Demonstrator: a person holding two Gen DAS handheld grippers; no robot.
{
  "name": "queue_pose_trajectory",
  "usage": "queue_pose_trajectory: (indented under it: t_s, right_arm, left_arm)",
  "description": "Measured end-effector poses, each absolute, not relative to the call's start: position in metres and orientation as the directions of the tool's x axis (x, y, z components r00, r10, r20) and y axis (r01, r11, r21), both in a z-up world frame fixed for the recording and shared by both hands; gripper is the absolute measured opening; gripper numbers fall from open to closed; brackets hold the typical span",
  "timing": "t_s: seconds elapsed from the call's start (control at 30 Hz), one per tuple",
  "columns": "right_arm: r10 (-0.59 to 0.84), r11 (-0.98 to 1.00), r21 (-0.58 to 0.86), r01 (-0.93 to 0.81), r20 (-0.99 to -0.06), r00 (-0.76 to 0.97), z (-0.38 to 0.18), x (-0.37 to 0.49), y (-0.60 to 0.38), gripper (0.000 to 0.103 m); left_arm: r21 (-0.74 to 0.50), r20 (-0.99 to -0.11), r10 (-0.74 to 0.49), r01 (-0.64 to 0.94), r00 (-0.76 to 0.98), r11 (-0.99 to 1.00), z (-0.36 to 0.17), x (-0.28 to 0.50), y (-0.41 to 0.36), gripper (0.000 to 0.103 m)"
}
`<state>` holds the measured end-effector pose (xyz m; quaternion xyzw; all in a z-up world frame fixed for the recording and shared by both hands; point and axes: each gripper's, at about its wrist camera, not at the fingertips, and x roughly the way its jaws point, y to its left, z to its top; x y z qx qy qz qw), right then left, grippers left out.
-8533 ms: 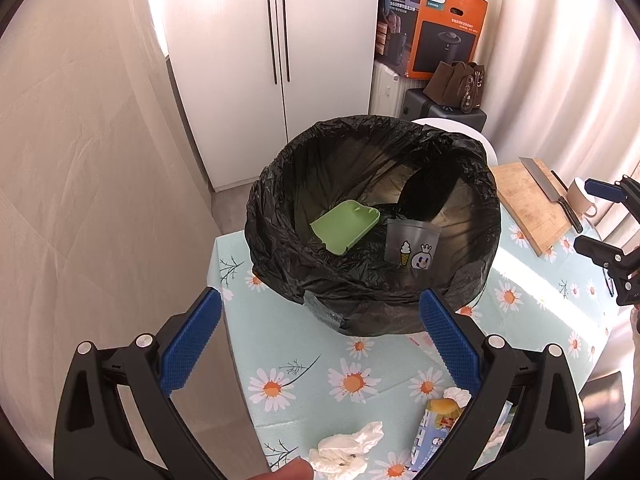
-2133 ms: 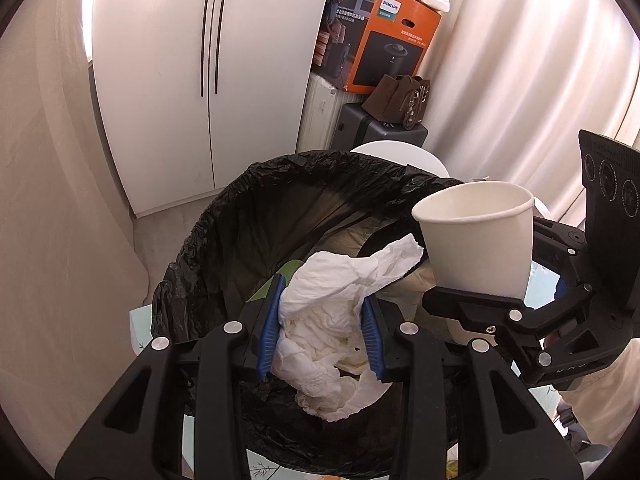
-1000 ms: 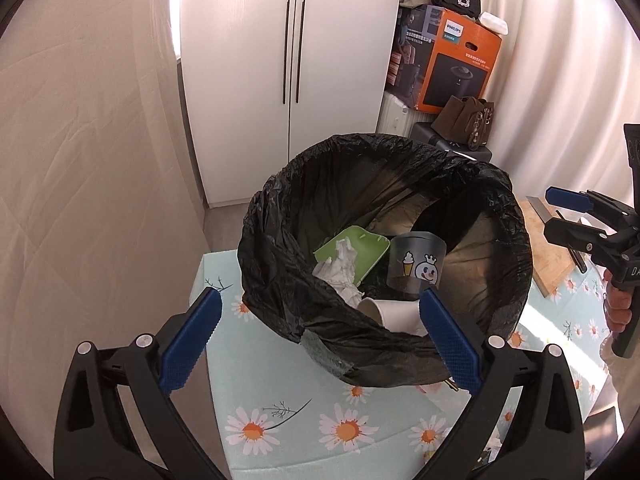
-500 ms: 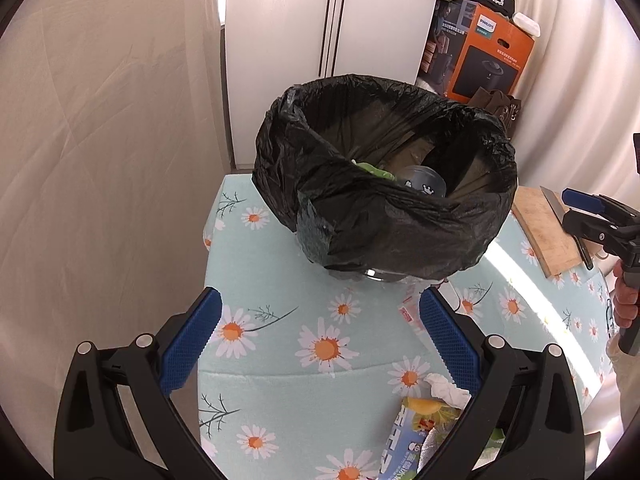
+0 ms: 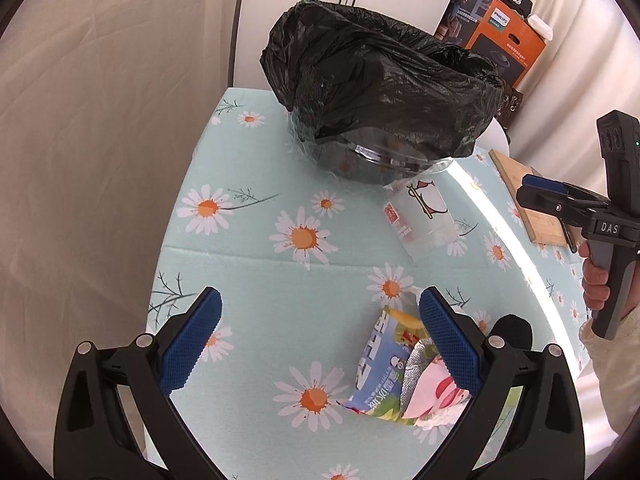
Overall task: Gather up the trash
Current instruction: 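Grasp the blue drink carton with the left tool while the right tool grasps the printed clear cup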
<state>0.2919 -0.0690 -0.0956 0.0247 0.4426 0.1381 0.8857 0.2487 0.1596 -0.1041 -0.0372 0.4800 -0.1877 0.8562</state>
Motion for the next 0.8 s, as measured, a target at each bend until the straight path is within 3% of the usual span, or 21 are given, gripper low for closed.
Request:
queue_pose_trajectory:
  t_s: [0.63,0.7,0.73,0.8]
  right_arm:
    - [0.232,0.966,0.157,-0.204,-0.874,0.426,-0.175,0.343,-0.020,0.089]
    - [0.234,0.965,0.161,-0.205,-0.882,0.408,-0.182,0.348,-0.019,0.083]
    - [0.240,0.963,0.166,-0.213,-0.887,0.394,-0.184,0.350,-0.017,0.064]
    - [0.242,0.960,0.165,-0.225,-0.893,0.378,-0.186,0.352,-0.016,0.059]
  left_arm:
    - [-0.297,-0.858,-0.352,0.199,0.374,0.934,-0.147,0.202,0.170,0.097]
    - [-0.319,-0.853,-0.368,0.188,0.371,0.929,-0.148,0.200,0.171,0.097]
    - [-0.328,-0.851,-0.374,0.183,0.367,0.927,-0.149,0.199,0.171,0.097]
    - [-0.335,-0.850,-0.379,0.181,0.365,0.925,-0.150,0.196,0.169,0.097]
